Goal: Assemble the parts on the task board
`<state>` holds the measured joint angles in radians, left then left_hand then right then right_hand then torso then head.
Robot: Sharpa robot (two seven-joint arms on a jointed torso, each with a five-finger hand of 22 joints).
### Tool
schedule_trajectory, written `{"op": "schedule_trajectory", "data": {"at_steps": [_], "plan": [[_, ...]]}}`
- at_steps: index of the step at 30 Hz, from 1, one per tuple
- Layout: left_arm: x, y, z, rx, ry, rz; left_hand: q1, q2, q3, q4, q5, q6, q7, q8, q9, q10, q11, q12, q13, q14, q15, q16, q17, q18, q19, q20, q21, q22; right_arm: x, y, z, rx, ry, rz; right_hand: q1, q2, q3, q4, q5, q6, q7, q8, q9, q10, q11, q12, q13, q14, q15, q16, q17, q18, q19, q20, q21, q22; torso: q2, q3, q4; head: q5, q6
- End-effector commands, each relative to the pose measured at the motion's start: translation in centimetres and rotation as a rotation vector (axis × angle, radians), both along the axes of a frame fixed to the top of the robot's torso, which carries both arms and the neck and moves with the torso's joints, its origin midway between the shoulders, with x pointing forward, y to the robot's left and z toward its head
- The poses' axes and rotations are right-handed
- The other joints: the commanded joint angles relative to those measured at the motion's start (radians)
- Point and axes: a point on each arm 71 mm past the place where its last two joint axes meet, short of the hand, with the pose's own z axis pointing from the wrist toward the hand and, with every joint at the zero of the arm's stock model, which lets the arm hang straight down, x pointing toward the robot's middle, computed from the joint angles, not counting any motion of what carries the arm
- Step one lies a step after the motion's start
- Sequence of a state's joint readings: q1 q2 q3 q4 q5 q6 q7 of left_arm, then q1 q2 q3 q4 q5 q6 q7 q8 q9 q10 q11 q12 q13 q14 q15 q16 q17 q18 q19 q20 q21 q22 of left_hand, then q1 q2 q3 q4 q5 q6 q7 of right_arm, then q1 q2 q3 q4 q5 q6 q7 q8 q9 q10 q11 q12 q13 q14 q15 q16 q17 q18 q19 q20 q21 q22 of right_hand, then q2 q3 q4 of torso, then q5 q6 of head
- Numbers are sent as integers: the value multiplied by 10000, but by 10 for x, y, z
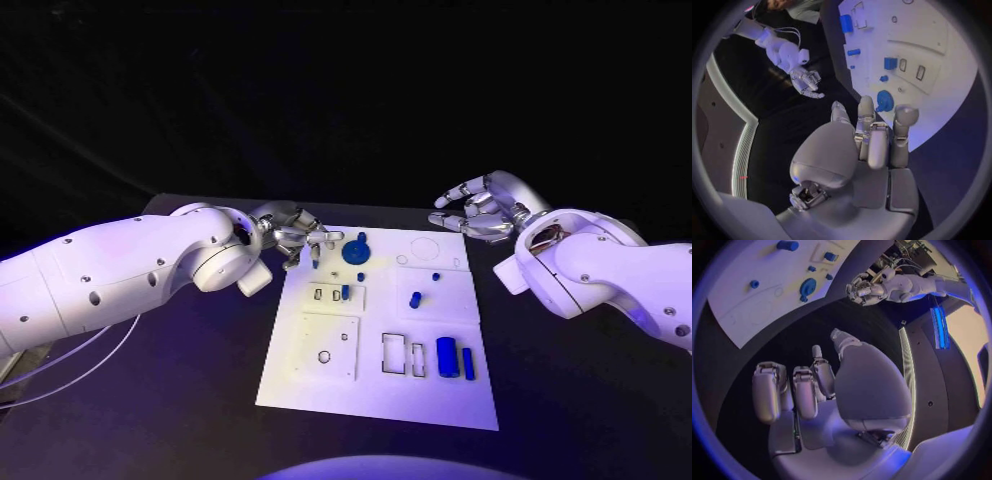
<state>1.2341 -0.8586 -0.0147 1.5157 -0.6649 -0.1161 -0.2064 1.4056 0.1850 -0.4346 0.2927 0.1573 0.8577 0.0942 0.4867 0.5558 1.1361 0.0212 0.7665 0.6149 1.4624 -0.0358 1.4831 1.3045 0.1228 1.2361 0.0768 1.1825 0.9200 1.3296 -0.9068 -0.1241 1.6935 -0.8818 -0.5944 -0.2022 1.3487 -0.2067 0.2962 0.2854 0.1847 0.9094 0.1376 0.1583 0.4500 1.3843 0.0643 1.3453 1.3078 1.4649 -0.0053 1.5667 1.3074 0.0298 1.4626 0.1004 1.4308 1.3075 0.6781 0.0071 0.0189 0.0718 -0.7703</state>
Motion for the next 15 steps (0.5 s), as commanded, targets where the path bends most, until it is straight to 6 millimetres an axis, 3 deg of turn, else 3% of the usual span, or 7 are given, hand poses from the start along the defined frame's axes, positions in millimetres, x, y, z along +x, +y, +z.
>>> {"op": "schedule_trajectory", "data": {"at_steps": [1, 2, 4, 7, 9, 11, 15], "plan": [[3, 0, -4, 2496, 252, -151, -144, 2, -294, 11, -39, -48, -54, 155, 301, 487, -61, 1603, 1621, 980, -50, 687, 2424, -293, 558, -48, 1123, 1630, 1, -6, -5, 244, 834, -154, -57, -93, 145, -29, 321, 70, -3, 49, 33, 20, -79, 4, 434, 1059, -62, 41, 2634, 60, 281, -30, -44, 1941, -107, 36, 12, 25, -65], [4, -1, -3, 2702, 246, -172, -159, 1, -295, 10, -49, -35, -62, 173, 336, 590, -79, 1833, 1869, 1019, -54, 757, 2511, -320, 645, -60, 1254, 1829, 1, -8, -5, 211, 857, -209, -55, -108, 173, -31, 398, 63, -5, 55, 40, 17, -80, -2, 425, 1059, -64, 41, 2634, 57, 288, -33, -37, 1946, -117, 40, 22, 22, -79], [6, -5, -1, 3215, 263, -252, -328, -1, -299, 17, -106, 61, -127, 263, 509, 1041, -141, 2782, 2925, 1084, -115, 877, 2663, -481, 1127, -109, 1871, 2824, 3, -12, -6, 142, 912, -341, -55, -119, 187, -33, 433, 60, -5, 59, 44, 20, -82, 2, 427, 1059, -65, 41, 2634, 60, 282, -35, -49, 1941, -134, 42, 30, 34, -93], [11, -14, 1, 4051, 335, -477, -490, 82, -297, 12, -144, 170, -200, 380, 692, 1403, -214, 3374, 3606, 1084, -184, 877, 2663, -670, 1734, -171, 2458, 3846, 5, -17, -7, 46, 1008, -512, -65, -153, 246, -33, 569, 54, -8, 77, 62, 22, -84, 1, 420, 1059, -68, 41, 2634, 59, 287, -41, -50, 1944, -151, 50, 32, 52, -115], [13, -21, 2, 4517, 472, -680, -553, 151, -298, 16, -166, 154, -211, 403, 763, 1377, -226, 3368, 3604, 1084, -208, 877, 2663, -788, 2086, -194, 2776, 4427, 7, -20, -8, -6, 1051, -590, -69, -159, 252, -32, 588, 54, -8, 80, 64, 20, -85, -2, 416, 1059, -69, 41, 2634, 60, 285, -41, -56, 1942, -141, 50, 34, 51, -135], [14, -26, 2, 4877, 641, -895, -602, 253, -296, 10, -214, 14, -192, 386, 858, 1081, -210, 3051, 3276, 1084, -214, 877, 2663, -801, 2135, -211, 2822, 4505, 8, -22, -9, -43, 1080, -645, -70, -162, 253, -32, 594, 55, -8, 81, 65, 20, -85, -2, 416, 1059, -69, 41, 2634, 61, 282, -42, -62, 1939, -137, 49, 43, 41, -131], [17, -39, 1, 5527, 1002, -1398, -502, 490, -280, 0, -236, -265, -136, 341, 1063, 491, -168, 2379, 2607, 851, -200, 271, 1951, -807, 2182, -204, 2835, 4559, 10, -24, -10, -113, 1140, -731, -70, -162, 253, -32, 594, 55, -8, 81, 65, 20, -85, -2, 416, 1059, -69, 41, 2634, 61, 282, -42, -62, 1939, -124, 60, 5, 111, -173]]}}
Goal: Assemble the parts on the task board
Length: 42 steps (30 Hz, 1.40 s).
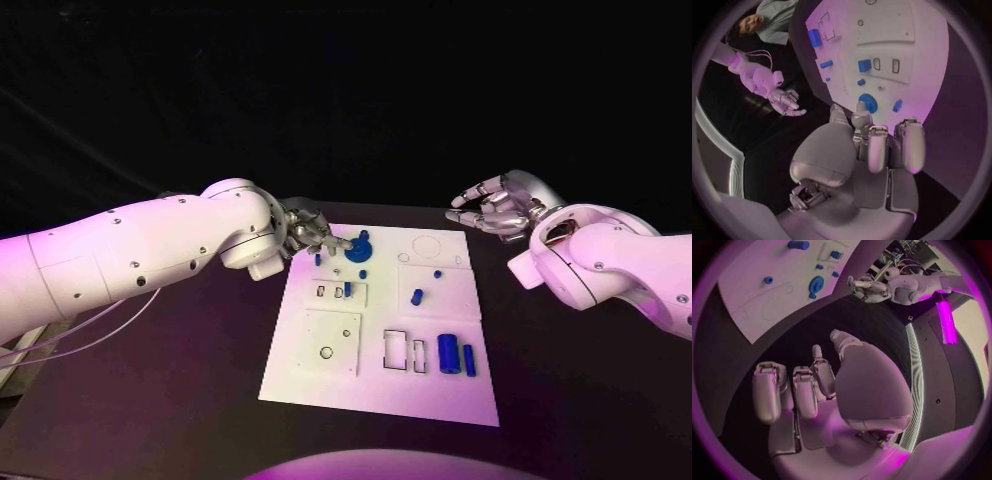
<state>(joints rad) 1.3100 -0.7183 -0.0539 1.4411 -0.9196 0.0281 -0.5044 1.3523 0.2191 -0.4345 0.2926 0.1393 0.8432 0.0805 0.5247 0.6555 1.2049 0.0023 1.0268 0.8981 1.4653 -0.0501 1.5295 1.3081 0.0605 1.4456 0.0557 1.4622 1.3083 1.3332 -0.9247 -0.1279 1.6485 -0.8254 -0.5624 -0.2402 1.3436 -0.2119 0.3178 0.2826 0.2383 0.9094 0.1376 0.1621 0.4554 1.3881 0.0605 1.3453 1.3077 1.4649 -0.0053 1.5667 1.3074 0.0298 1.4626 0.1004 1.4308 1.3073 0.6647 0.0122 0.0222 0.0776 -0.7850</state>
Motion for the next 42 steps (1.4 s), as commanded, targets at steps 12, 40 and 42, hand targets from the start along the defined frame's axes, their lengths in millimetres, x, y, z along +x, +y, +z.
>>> {"op": "schedule_trajectory", "data": {"at_steps": [12, 40, 42], "plan": [[2, -25, -8, 2656, 1685, -1306, 53, 521, -295, 5, -171, -270, 34, -133, 390, 473, 48, 983, 1215, 1055, -33, 413, 2627, -469, 892, 20, 769, 2031, 3, -6, -6, -259, 476, -105, -31, -169, 123, -14, 268, 125, -28, 119, 72, -17, -67, -10, 401, 1051, -83, 27, 2606, 69, 269, -53, -100, 1928, 38, 12, -3, -3, -139], [0, -47, -16, 2928, 2162, -1778, -177, 464, -280, -15, -23, -388, 87, -329, 460, 354, 98, 992, 1250, 1055, 18, 413, 2627, -512, 997, 69, 875, 2231, 5, -10, -6, -290, 299, -301, -74, -234, 164, -5, 272, 65, -24, 120, 104, -202, -66, -235, 183, 997, -87, -70, 2416, 122, 151, -59, -329, 1824, 134, 49, -53, 19, -347], [0, -47, -16, 2929, 2175, -1787, -171, 453, -278, -17, 30, -362, 82, -324, 475, 362, 96, 1010, 1274, 1055, 19, 413, 2627, -511, 995, 71, 875, 2232, 5, -10, -6, -401, 226, -257, -80, -233, 171, -2, 275, 64, -24, 123, 108, -203, -66, -238, 181, 993, -88, -77, 2403, 126, 142, -60, -346, 1817, 128, 46, -46, 36, -360]]}}
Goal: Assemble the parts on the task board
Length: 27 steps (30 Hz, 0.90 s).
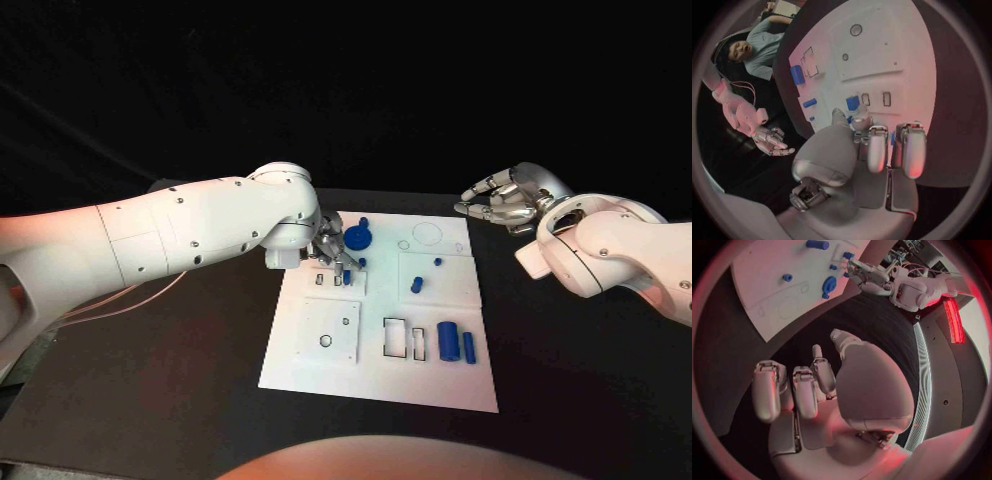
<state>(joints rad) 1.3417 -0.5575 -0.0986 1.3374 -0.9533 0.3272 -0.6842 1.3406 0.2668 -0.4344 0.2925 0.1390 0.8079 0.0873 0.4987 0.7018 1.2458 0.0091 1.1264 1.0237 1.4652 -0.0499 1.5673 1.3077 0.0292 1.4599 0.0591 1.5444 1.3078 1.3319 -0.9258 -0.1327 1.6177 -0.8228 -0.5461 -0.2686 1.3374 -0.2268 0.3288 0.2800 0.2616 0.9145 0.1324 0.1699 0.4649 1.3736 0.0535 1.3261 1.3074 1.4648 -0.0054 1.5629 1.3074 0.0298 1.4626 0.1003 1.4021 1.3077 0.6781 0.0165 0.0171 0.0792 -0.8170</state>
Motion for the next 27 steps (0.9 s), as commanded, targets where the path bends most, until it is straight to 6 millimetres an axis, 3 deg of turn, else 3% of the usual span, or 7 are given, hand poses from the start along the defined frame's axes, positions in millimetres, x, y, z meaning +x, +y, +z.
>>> {"op": "schedule_trajectory", "data": {"at_steps": [1, 4, 9, 12, 17, 19, 27], "plan": [[-1, -2, 0, 26, 210, -114, -51, -29, -279, -17, 51, -2, 12, -64, 16, -42, 28, 23, 30, 1056, 17, 35, 2631, -201, 860, 38, 59, 2249, 0, 1, 0, -230, -146, 127, -28, -88, 62, 30, 42, 11, 28, 47, 16, -61, 5, -51, 180, 990, -87, -45, 2392, 125, 144, -60, -56, 1814, -4, 3, 6, 22, -51], [-1, -2, 0, 26, 235, -124, -40, -50, -279, -19, 138, 23, 7, -63, 32, -48, 24, 22, 30, 1056, 16, 35, 2631, -204, 867, 39, 65, 2261, 1, 2, 0, -323, -192, 165, -41, -94, 64, 34, 38, 11, 28, 51, 21, -60, 5, -51, 179, 990, -87, -46, 2390, 127, 138, -60, -67, 1810, -5, -1, 14, -4, -77], [-2, -3, 0, 33, 283, -155, 120, -98, -265, -24, 885, 78, -11, -140, 108, -64, 9, 34, 72, 1056, 6, 35, 2631, -209, 880, 38, 81, 2297, 1, 2, -1, -373, -201, 183, -49, -97, 66, 38, 36, 13, 28, 54, 25, -63, 5, -55, 175, 990, -87, -45, 2392, 127, 139, -60, -66, 1811, 0, -3, 14, -48, -85], [-2, -4, -1, 31, 332, -175, 213, -121, -259, -29, 1093, 97, -18, -167, 127, -73, 3, 25, 73, 1056, 1, 35, 2631, -210, 880, 35, 82, 2301, 2, 3, -1, -384, -197, 187, -49, -97, 66, 38, 36, 13, 28, 54, 25, -63, 5, -55, 175, 990, -87, -45, 2392, 127, 139, -60, -66, 1811, 3, -3, 7, -36, -87], [-2, -4, -2, 30, 395, -180, 368, -180, -270, -16, 1911, 142, -30, -260, 167, -84, -11, 9, 91, 1056, -11, 35, 2631, -212, 884, 24, 86, 2316, 2, 3, -1, -394, -189, 182, -49, -97, 66, 38, 36, 13, 28, 54, 25, -63, 5, -55, 175, 990, -87, -45, 2392, 127, 139, -60, -66, 1811, 9, 5, -1, -45, -86], [-2, -4, -2, 27, 417, -182, 409, -233, -272, -10, 2470, 153, -39, -320, 176, -100, -21, -11, 88, 1056, -19, 35, 2631, -214, 889, 17, 90, 2327, 2, 2, -1, -397, -185, 176, -49, -97, 66, 38, 36, 13, 28, 54, 25, -63, 5, -55, 175, 990, -87, -45, 2392, 127, 139, -60, -66, 1811, 5, 5, 0, -49, -95], [-3, -4, -2, 31, 471, -205, 341, -333, -271, -7, 2925, 233, -58, -353, 210, -98, -33, -19, 101, 1056, -26, 35, 2631, -214, 888, 11, 89, 2331, 2, 2, -2, -406, -177, 152, -60, -99, 74, 41, 38, 15, 26, 61, 34, -46, 3, -37, 192, 992, -88, -43, 2398, 124, 146, -61, -56, 1816, 2, 14, 9, -40, -119]]}}
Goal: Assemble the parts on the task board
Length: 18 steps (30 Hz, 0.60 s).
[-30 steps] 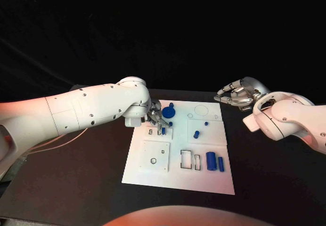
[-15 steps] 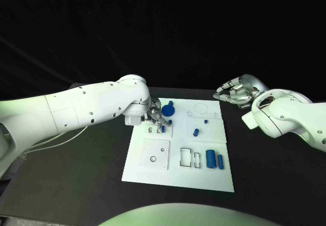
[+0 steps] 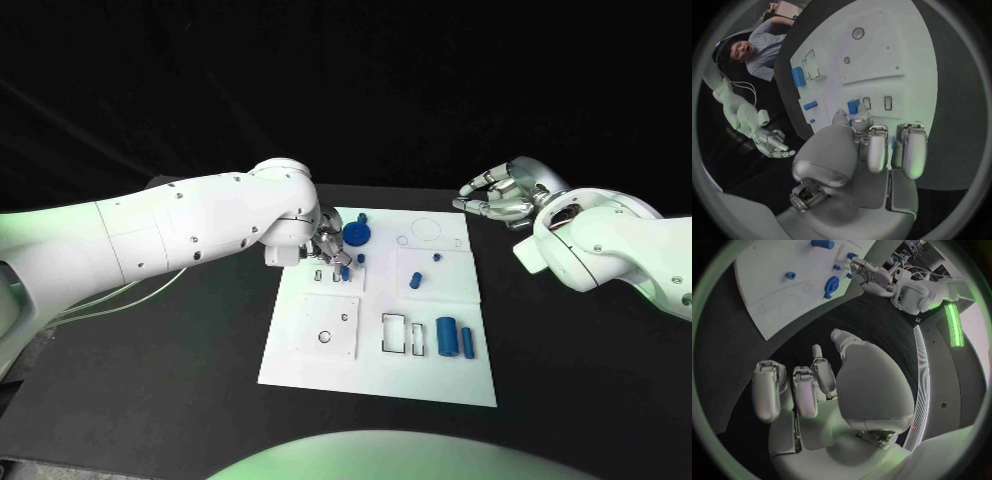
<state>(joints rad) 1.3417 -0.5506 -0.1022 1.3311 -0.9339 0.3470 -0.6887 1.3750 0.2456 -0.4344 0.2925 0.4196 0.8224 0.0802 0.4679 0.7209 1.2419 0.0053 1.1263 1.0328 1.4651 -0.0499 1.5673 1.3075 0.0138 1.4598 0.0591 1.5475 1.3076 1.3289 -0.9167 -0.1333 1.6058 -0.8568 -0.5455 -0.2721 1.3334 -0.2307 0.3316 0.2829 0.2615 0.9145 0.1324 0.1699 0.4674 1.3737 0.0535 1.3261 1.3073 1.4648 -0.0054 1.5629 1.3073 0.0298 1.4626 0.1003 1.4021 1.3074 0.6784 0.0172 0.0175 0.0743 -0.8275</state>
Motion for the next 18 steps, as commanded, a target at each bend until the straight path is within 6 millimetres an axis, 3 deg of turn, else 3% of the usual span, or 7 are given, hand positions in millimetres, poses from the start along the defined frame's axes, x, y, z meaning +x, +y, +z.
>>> {"op": "schedule_trajectory", "data": {"at_steps": [1, 5, 7, 11, 18], "plan": [[-1, -2, 0, 15, 197, -134, 0, -131, -270, -8, 177, 100, 7, -45, 25, -58, 2, -19, 12, 1057, -30, 35, 2633, -60, 891, 9, 60, 2336, 0, 1, 0, -135, -14, 84, -21, -60, 46, 12, 39, 15, 25, 61, 8, -47, 3, -37, 193, 992, -88, -43, 2399, 124, 146, -61, -56, 1819, -1, 7, 3, 11, -19], [-2, -2, 0, 24, 213, -143, 55, -170, -254, -9, 538, 143, -20, -57, 60, -57, -24, -26, 22, 1057, -49, 35, 2633, -59, 889, -7, 57, 2335, 0, 1, 0, -137, -12, 74, -21, -60, 46, 12, 39, 15, 25, 61, 8, -47, 3, -37, 193, 992, -88, -43, 2399, 124, 146, -61, -56, 1819, 2, 7, 1, 7, -33], [-2, -2, 0, 32, 230, -156, 128, -184, -243, -9, 880, 170, -43, -60, 89, -67, -46, -45, 16, 1057, -68, 35, 2633, -61, 895, -23, 62, 2345, 0, 1, -1, -138, -11, 72, -21, -60, 46, 12, 39, 15, 25, 61, 8, -47, 3, -37, 193, 992, -88, -43, 2399, 124, 146, -61, -56, 1819, 1, 9, -3, 6, -36], [-2, -2, 0, 46, 257, -181, 137, -185, -241, -9, 927, 181, -48, -58, 96, -10, -51, 28, 104, 1057, -71, 35, 2633, -61, 895, -27, 61, 2345, 0, 1, -1, -141, -6, 71, -21, -60, 46, 12, 39, 15, 25, 61, 8, -47, 3, -37, 193, 992, -88, -43, 2399, 124, 146, -61, -56, 1819, 2, 10, -3, 4, -38], [-2, -1, 0, 40, 268, -179, 427, -211, -184, -25, 1303, 224, -108, -52, 161, -13, -103, 4, 100, 1057, -116, 35, 2633, -68, 913, -67, 74, 2373, 1, 1, -1, -146, 0, 61, -28, -60, 56, 12, 42, 21, 22, 71, 17, -36, 0, -28, 201, 993, -89, -41, 2402, 122, 150, -62, -51, 1822, 9, 11, 5, 3, -52]]}}
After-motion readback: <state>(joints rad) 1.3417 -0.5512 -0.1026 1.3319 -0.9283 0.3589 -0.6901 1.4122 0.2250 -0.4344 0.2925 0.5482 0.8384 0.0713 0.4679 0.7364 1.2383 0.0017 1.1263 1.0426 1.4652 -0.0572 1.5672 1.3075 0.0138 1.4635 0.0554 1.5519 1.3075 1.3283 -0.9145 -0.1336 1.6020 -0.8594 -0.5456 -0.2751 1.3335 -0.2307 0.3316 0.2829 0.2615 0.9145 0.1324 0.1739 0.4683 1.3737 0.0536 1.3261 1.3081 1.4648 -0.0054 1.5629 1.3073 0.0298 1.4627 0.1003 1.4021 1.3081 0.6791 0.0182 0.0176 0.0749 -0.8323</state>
